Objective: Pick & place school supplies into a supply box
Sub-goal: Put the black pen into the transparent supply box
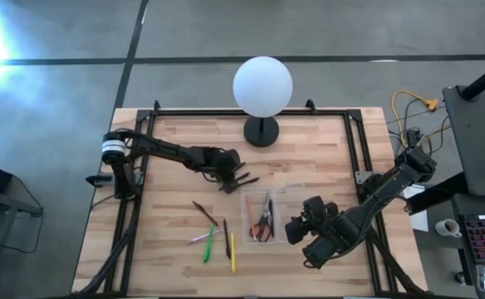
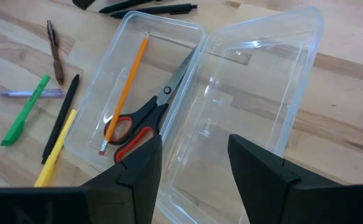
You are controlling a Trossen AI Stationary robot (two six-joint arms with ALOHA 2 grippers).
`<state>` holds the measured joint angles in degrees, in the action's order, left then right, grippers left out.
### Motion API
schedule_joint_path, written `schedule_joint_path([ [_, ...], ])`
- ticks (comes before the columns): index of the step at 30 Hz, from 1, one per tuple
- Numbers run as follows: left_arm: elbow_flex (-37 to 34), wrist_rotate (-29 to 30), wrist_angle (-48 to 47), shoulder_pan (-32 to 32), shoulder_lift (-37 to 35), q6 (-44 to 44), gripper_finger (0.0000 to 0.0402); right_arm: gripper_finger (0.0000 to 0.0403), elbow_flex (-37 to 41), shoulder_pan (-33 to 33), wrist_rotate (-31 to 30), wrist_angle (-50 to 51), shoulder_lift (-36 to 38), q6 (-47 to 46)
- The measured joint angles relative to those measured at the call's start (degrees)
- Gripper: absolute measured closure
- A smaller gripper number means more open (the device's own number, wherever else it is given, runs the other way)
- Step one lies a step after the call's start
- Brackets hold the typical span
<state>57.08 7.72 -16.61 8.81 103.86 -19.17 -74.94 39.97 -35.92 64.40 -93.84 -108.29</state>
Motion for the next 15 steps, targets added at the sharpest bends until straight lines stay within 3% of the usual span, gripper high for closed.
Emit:
schedule_joint_path([
  [3, 0.0, 3.6, -0.3, -0.8, 0.4, 0.8, 0.031, 0.0227, 0.0, 0.0, 0.0, 0.0, 0.0, 0.0],
  [12, 0.0, 4.1, -0.6, -0.8, 0.4, 3.0, 0.0386, 0.0227, 0.0, 0.0, 0.0, 0.0, 0.0, 0.0],
  [15, 0.0, 4.7, -0.7, -0.8, 0.4, 4.0, 0.039, 0.0227, 0.0, 0.0, 0.0, 0.0, 0.0, 0.0],
])
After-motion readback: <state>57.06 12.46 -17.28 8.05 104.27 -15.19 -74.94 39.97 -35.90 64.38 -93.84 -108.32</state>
